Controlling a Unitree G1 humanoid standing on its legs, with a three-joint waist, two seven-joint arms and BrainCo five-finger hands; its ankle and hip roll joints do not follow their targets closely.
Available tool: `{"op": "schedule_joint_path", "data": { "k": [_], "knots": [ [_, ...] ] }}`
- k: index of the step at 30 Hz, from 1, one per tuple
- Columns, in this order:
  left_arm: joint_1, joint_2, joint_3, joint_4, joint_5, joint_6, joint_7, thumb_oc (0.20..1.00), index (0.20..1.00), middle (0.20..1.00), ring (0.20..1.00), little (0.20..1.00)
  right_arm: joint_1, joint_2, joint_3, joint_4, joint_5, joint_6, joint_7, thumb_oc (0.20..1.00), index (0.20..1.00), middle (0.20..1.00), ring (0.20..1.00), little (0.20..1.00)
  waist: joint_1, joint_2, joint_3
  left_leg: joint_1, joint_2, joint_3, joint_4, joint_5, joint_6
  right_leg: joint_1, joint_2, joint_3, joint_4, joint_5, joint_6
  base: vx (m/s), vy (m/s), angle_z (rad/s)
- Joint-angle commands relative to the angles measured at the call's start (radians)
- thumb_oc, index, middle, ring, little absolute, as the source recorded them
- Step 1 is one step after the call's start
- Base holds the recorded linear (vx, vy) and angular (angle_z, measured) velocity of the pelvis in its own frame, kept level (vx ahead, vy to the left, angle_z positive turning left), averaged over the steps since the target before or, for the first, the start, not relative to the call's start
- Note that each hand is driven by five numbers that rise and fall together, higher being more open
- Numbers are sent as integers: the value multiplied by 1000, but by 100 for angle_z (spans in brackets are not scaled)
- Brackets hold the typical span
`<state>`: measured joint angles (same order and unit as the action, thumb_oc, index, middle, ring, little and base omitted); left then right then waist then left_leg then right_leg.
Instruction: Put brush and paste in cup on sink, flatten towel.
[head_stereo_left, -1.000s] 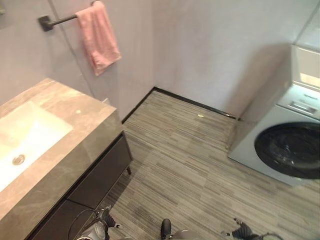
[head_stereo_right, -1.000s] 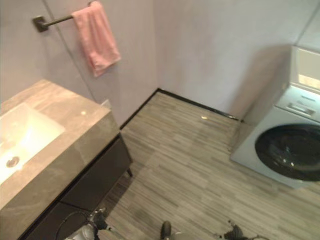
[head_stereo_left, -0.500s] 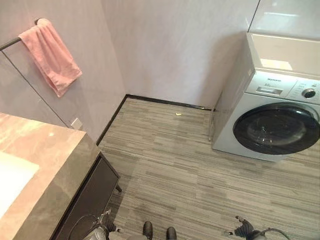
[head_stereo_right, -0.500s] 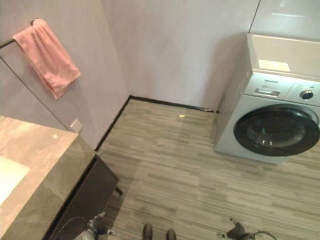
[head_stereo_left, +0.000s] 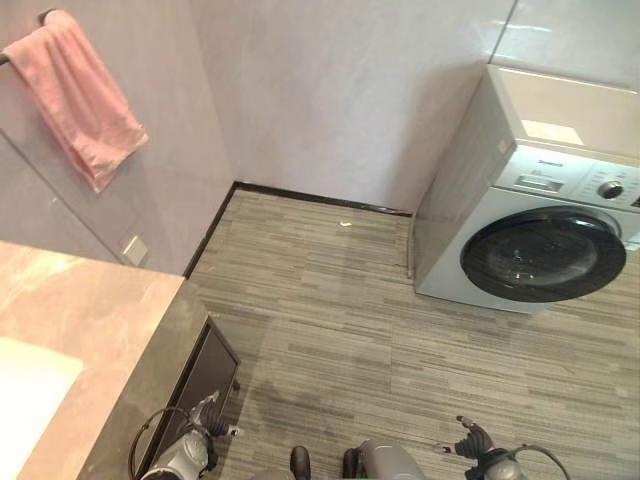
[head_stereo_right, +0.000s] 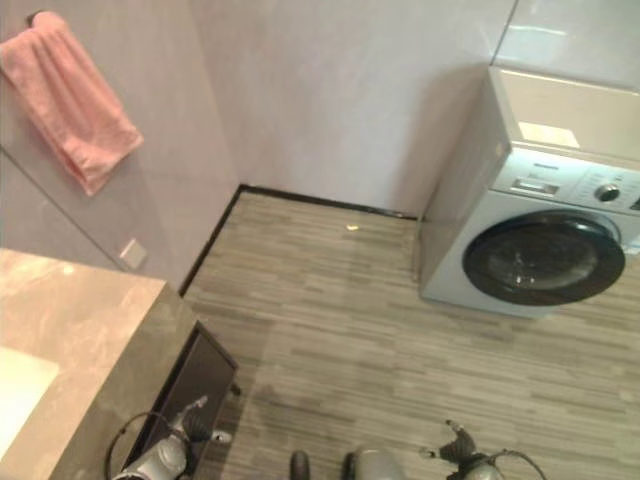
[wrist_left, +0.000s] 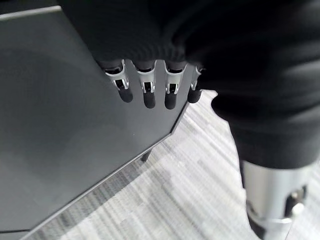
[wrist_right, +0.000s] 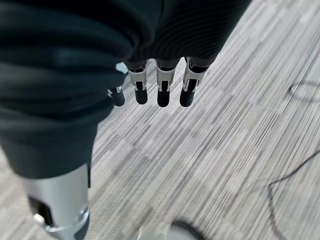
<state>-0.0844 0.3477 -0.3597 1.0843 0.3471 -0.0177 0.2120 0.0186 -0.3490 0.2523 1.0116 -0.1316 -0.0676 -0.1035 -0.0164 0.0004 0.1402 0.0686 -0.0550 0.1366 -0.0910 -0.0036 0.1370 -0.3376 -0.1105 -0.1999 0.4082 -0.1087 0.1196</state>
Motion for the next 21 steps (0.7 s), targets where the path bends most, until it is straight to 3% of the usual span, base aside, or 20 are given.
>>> {"op": "schedule_joint_path", "data": {
  "k": [1,3,5,7,8,10,12,14,15,17,19,21],
  "knots": [
    [-23,20,52,25,-40,-22,10,1000,1000,1000,1000,1000,2,-36,11,12,17,-19,1,1000,1000,1000,1000,1000,-18,-24,-26,1,-5,-25,80,-82,-89,49,-1,21,-211,180,39,265,-69,-31],
    [-25,15,69,28,-57,-24,4,1000,1000,1000,1000,1000,12,-38,0,0,25,-14,-1,1000,1000,1000,1000,1000,-32,-31,-19,31,-14,-36,84,-109,-98,35,-12,29,-313,229,56,341,-70,-4],
    [-34,3,87,42,-89,-29,3,1000,1000,1000,1000,1000,26,-36,-22,11,41,-12,-4,1000,1000,1000,1000,1000,-60,-37,-24,74,-18,-63,92,-137,-108,17,1,110,-351,266,71,442,-88,25],
    [-35,-6,85,49,-97,-31,-1,1000,1000,1000,1000,1000,53,-33,-29,19,48,-11,5,1000,1000,1000,1000,1000,-71,-44,-40,108,-18,-89,91,-162,-113,37,18,136,-347,269,59,437,-133,48],
    [-47,-25,76,70,-105,-28,-5,1000,1000,1000,1000,1000,74,-32,-29,31,53,-10,10,1000,1000,1000,1000,1000,-85,-40,-61,129,0,-120,123,-166,-127,39,55,149,-305,249,39,400,-150,76],
    [-52,-31,72,88,-105,-29,-6,1000,1000,1000,1000,1000,78,-33,-26,46,53,-11,13,1000,1000,1000,1000,1000,-93,-38,-69,132,13,-132,157,-167,-137,42,73,142,-284,224,23,345,-153,84],
    [-58,-39,64,104,-114,-31,-10,1000,1000,1000,1000,1000,83,-45,-18,58,51,-12,17,1000,1000,1000,1000,1000,-93,-33,-69,94,33,-145,295,-115,-181,78,93,114,-266,188,-8,340,-223,40],
    [-66,-39,54,109,-116,-28,-17,1000,1000,1000,1000,1000,76,-56,-5,57,42,-11,18,1000,1000,1000,1000,1000,-82,-54,-61,-6,49,-147,490,10,-227,126,91,97,-275,167,-35,230,-265,31],
    [-84,-34,45,108,-115,-24,-17,1000,1000,1000,1000,1000,65,-70,5,42,34,-11,16,1000,1000,1000,1000,1000,-74,-73,-42,-97,76,-124,628,67,-245,156,77,77,-286,160,-52,158,-285,56],
    [-118,-17,30,104,-99,-15,-13,1000,1000,1000,1000,1000,57,-96,23,-2,22,-9,16,1000,1000,1000,1000,1000,-58,-105,-16,-179,131,-28,684,80,-232,204,67,50,-300,130,-80,194,-284,34],
    [-145,-9,22,108,-97,-10,-11,1000,1000,1000,1000,1000,52,-122,30,-32,5,-5,17,1000,1000,1000,1000,1000,-38,-105,-4,-266,137,28,636,45,-219,251,69,36,-321,104,-77,277,-142,44],
    [-162,1,27,114,-91,-8,-6,1000,1000,1000,1000,1000,68,-149,23,-92,-13,-6,19,1000,1000,1000,1000,1000,-36,-109,-6,-318,171,98,527,29,-206,285,61,12,-339,86,-67,303,-32,50]
  ]
}}
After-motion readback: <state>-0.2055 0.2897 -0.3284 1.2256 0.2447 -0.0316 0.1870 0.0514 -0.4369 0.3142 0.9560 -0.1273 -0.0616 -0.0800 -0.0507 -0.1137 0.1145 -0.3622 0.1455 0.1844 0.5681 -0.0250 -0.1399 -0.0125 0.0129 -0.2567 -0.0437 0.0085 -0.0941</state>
